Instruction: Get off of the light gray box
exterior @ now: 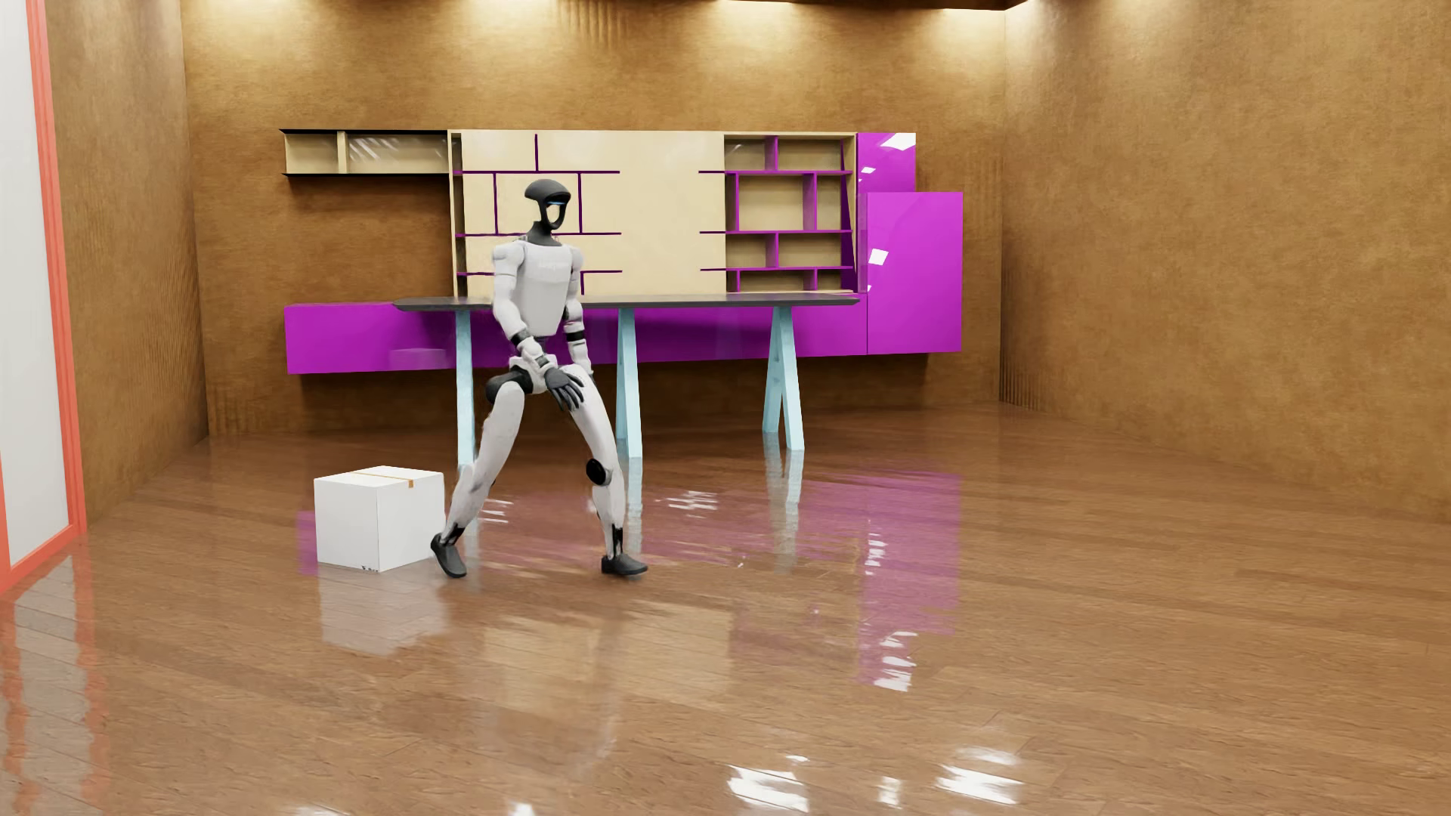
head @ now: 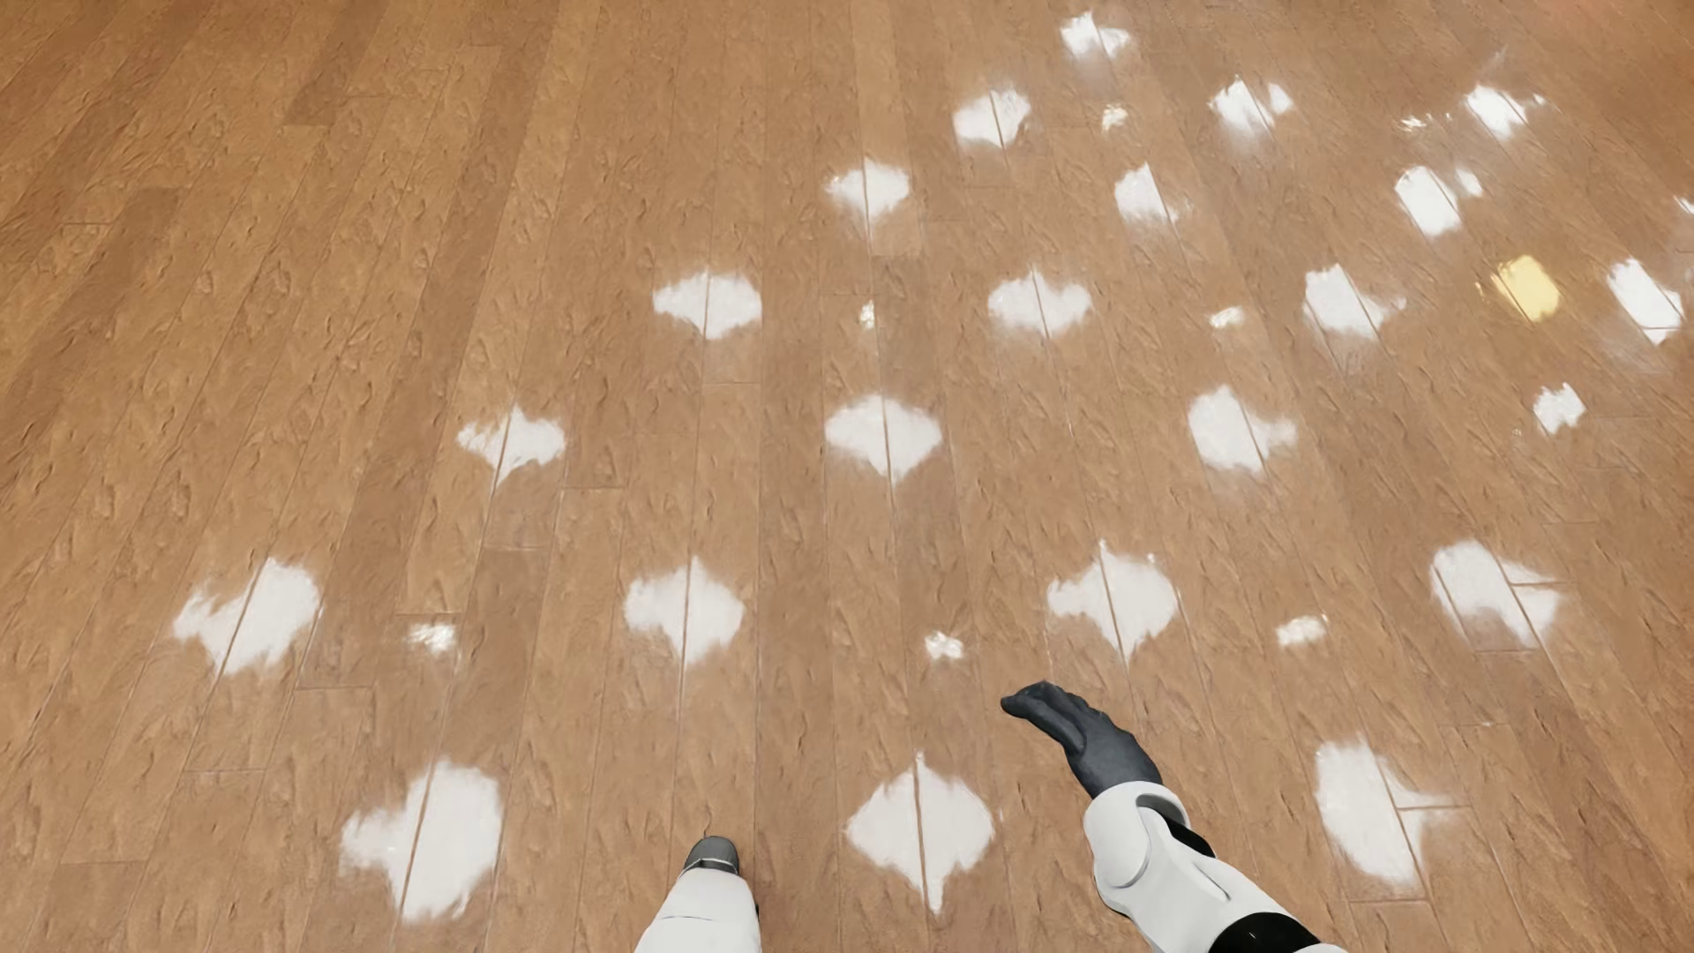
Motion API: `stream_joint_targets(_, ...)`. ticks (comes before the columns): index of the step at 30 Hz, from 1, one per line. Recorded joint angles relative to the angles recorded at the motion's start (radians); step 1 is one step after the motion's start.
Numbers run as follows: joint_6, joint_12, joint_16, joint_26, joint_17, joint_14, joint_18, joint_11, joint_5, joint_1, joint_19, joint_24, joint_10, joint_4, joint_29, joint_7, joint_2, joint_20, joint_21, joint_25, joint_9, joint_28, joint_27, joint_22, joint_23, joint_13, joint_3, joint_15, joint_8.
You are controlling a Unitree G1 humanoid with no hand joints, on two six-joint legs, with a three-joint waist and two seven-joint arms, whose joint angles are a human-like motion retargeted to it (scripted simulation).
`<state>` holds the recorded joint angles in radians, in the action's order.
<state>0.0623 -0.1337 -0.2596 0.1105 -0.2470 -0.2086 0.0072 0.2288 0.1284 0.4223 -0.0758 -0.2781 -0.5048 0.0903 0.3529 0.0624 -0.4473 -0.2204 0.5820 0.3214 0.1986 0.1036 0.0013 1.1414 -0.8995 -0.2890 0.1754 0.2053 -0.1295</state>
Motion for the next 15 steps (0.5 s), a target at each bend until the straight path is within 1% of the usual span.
stream_joint_targets(1, 0.004, 0.000, -0.005, -0.009, 0.002, -0.011, 0.021, 0.150, 0.009, -0.041, -0.010, -0.004, 0.001, -0.019, -0.019, -0.022, 0.044, -0.008, -0.018, 0.011, -0.009, -0.009, 0.026, 0.003, -0.027, 0.036, -0.013, -0.040, 0.018)
stream_joint_targets(2, 0.008, 0.021, -0.012, -0.009, 0.002, -0.021, 0.064, 0.350, 0.027, -0.125, -0.044, -0.018, 0.049, -0.057, -0.036, -0.033, 0.118, -0.016, -0.033, -0.003, -0.005, -0.021, 0.018, 0.025, -0.065, 0.065, -0.032, -0.125, 0.056)
stream_joint_targets(3, 0.009, 0.043, -0.045, -0.006, 0.009, -0.046, 0.090, 0.539, 0.021, -0.195, -0.068, -0.036, 0.091, -0.065, -0.053, -0.045, 0.208, -0.042, -0.051, -0.011, -0.002, -0.043, 0.021, 0.022, -0.098, 0.095, -0.061, -0.236, 0.064)
stream_joint_targets(4, 0.004, 0.076, -0.068, -0.001, 0.009, -0.055, 0.101, 0.698, 0.022, -0.288, -0.082, -0.017, 0.151, -0.076, -0.072, -0.041, 0.275, -0.075, -0.070, -0.019, 0.009, -0.053, 0.020, 0.029, -0.138, 0.125, -0.089, -0.213, 0.071)
stream_joint_targets(5, -0.009, 0.123, -0.086, -0.004, 0.000, -0.082, 0.108, 0.832, 0.010, -0.376, -0.080, -0.018, 0.197, -0.079, -0.094, -0.065, 0.359, -0.091, -0.102, -0.019, 0.022, -0.064, 0.026, 0.041, -0.171, 0.161, -0.110, -0.158, 0.086)
stream_joint_targets(6, -0.019, 0.155, -0.105, -0.040, -0.003, -0.103, 0.114, 0.915, -0.011, -0.452, -0.077, -0.001, 0.242, -0.084, -0.079, -0.088, 0.457, -0.149, -0.123, -0.034, 0.010, -0.057, 0.046, 0.050, -0.208, 0.220, -0.132, -0.141, 0.104)
stream_joint_targets(7, -0.031, 0.212, -0.123, -0.017, -0.007, -0.120, 0.106, 0.939, -0.026, -0.543, -0.095, 0.005, 0.290, -0.086, -0.072, -0.088, 0.521, -0.172, -0.174, -0.054, 0.040, -0.053, 0.031, 0.037, -0.232, 0.249, -0.164, -0.095, 0.118)
stream_joint_targets(8, -0.031, 0.262, -0.135, -0.009, -0.012, -0.135, 0.109, 0.935, -0.044, -0.609, -0.109, 0.030, 0.330, -0.091, -0.089, -0.087, 0.617, -0.186, -0.214, -0.035, 0.043, -0.044, 0.049, 0.028, -0.270, 0.286, -0.190, -0.074, 0.148)
stream_joint_targets(9, -0.037, 0.300, -0.148, -0.026, -0.022, -0.150, 0.092, 0.878, -0.065, -0.671, -0.125, 0.047, 0.379, -0.090, -0.094, -0.097, 0.719, -0.190, -0.234, -0.049, 0.026, -0.031, 0.051, 0.002, -0.287, 0.333, -0.216, -0.081, 0.180)
stream_joint_targets(10, -0.044, 0.346, -0.156, -0.008, -0.030, -0.162, 0.075, 0.747, -0.085, -0.750, -0.128, 0.064, 0.423, -0.091, -0.089, -0.103, 0.764, -0.190, -0.260, -0.054, 0.041, -0.023, 0.047, -0.013, -0.307, 0.361, -0.241, -0.029, 0.212)
stream_joint_targets(11, -0.048, 0.366, -0.168, 0.007, -0.032, -0.189, 0.086, 0.554, -0.104, -0.796, -0.122, 0.062, 0.438, -0.083, -0.089, -0.094, 0.800, -0.226, -0.299, -0.055, 0.022, -0.025, 0.053, -0.046, -0.309, 0.414, -0.253, -0.121, 0.220)
stream_joint_targets(12, -0.054, 0.390, -0.145, 0.019, -0.030, -0.212, 0.084, 0.285, -0.112, -0.861, -0.102, 0.101, 0.463, -0.097, -0.076, -0.106, 0.773, -0.209, -0.329, -0.091, 0.032, 0.017, 0.054, -0.071, -0.313, 0.441, -0.257, -0.155, 0.212)
stream_joint_targets(13, -0.052, 0.398, -0.153, 0.029, -0.034, -0.240, 0.042, 0.010, -0.109, -0.907, -0.084, 0.084, 0.459, -0.087, -0.086, -0.127, 0.740, -0.237, -0.362, -0.097, 0.008, 0.020, 0.042, -0.096, -0.314, 0.486, -0.258, -0.172, 0.186)
stream_joint_targets(14, -0.061, 0.407, -0.137, 0.030, -0.042, -0.281, 0.013, -0.195, -0.104, -0.924, -0.106, 0.064, 0.422, -0.082, -0.105, -0.154, 0.733, -0.230, -0.412, -0.106, -0.020, 0.005, 0.038, -0.097, -0.324, 0.510, -0.257, -0.214, 0.142)
stream_joint_targets(15, -0.069, 0.401, -0.129, 0.041, -0.044, -0.304, -0.011, -0.245, -0.103, -0.962, -0.124, 0.049, 0.396, -0.069, -0.092, -0.161, 0.735, -0.225, -0.451, -0.083, -0.030, 0.000, 0.048, -0.109, -0.327, 0.532, -0.262, -0.229, 0.136)
